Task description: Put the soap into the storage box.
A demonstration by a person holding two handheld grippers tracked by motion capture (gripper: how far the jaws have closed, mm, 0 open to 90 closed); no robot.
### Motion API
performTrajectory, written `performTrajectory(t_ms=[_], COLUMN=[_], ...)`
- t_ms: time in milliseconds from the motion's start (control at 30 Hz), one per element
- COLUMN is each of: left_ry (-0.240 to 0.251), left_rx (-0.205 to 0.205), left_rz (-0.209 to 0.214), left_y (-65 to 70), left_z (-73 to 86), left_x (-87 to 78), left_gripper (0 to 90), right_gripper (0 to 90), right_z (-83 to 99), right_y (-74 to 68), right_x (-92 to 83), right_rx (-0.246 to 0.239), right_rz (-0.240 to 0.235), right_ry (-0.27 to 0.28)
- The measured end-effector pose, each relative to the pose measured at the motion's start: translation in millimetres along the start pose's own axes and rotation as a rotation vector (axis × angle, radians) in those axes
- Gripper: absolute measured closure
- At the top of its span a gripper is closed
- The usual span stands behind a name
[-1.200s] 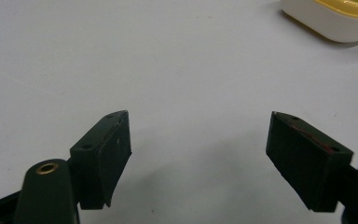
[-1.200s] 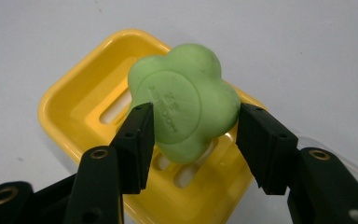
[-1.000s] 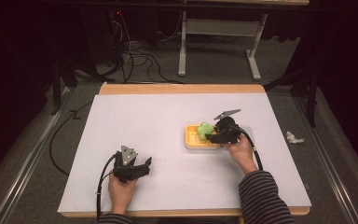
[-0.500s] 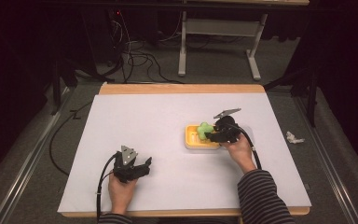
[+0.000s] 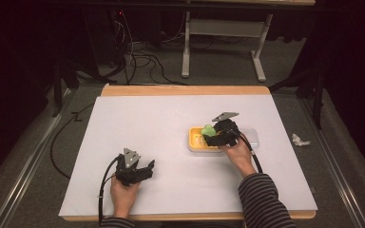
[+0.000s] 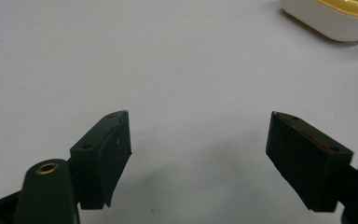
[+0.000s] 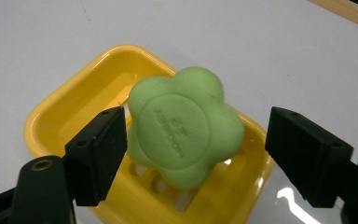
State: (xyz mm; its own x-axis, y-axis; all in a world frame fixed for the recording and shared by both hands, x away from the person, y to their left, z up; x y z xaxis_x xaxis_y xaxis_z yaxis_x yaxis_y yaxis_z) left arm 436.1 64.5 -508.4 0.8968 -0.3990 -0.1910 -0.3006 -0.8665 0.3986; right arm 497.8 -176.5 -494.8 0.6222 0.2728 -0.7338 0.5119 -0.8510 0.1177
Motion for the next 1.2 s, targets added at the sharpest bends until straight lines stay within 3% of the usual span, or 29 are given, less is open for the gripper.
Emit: performTrajectory(t_ms=[267, 433, 500, 533, 567, 667, 733, 800, 933, 1033, 1200], left_ry=[0.002, 0.002, 0.0, -0.001, -0.001, -0.001, -0.001, 0.0, 0.0, 0.0, 0.002], left_rx=[-0.002, -0.003, 0.0, 0.0, 0.0, -0.001, 0.0, 0.0, -0.001, 0.0, -0.004], left_rz=[0.002, 0.002, 0.002, 0.001, 0.0, -0.001, -0.001, -0.002, -0.002, -0.001, 0.0], left_y=[0.1, 0.2, 0.1, 0.0, 0.0, -0.1, -0.2, 0.0, -0.1, -0.2, -0.1], left_z=[-0.2, -0.2, -0.1, 0.0, 0.0, 0.1, 0.0, 0.0, 0.1, 0.0, -0.4], left_x=[-0.1, -0.1, -0.2, -0.1, 0.1, 0.0, 0.0, 0.1, 0.2, 0.0, 0.0], left_gripper=[22.6, 22.6, 22.6, 22.6, 22.6, 22.7, 22.6, 22.7, 22.7, 22.7, 22.6], right_gripper=[25.0, 25.6, 25.7, 25.6, 25.6, 24.8, 21.5, 18.6, 16.9, 16.5, 16.4], right_z=[6.2, 6.8, 6.6, 8.2, 9.4, 11.7, 8.1, 3.2, 1.4, 0.8, -3.7], right_y=[-7.1, -6.4, -6.7, -9.5, -10.3, -8.3, -3.7, -0.4, 3.5, 6.1, 9.8], right_x=[16.8, 13.9, 9.0, 4.4, 2.4, -1.3, -5.2, -11.6, -25.4, -31.9, -55.3], right_rx=[-0.034, -0.023, -0.017, -0.001, 0.006, 0.008, 0.018, 0.039, 0.063, 0.061, 0.06], right_rz=[0.039, 0.007, -0.035, -0.097, -0.121, -0.14, -0.117, -0.127, -0.133, -0.125, -0.115], right_ry=[-0.083, -0.083, -0.08, -0.107, -0.117, -0.125, -0.084, -0.033, 0.018, 0.039, 0.124])
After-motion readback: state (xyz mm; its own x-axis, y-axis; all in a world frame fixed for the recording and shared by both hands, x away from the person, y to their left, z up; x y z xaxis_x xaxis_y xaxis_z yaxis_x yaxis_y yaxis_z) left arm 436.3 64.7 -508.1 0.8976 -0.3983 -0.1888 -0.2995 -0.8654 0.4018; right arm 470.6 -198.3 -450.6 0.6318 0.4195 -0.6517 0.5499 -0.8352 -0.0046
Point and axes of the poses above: each handheld gripper's, and its own axes: x roughly forward along the jaws, z roughly out of its underside, y roughly to its right, the point moved 8 cm from there along x, roughly forward along the jaws, and after that the axes turned 1 degree about z, right-handed, at the moved point
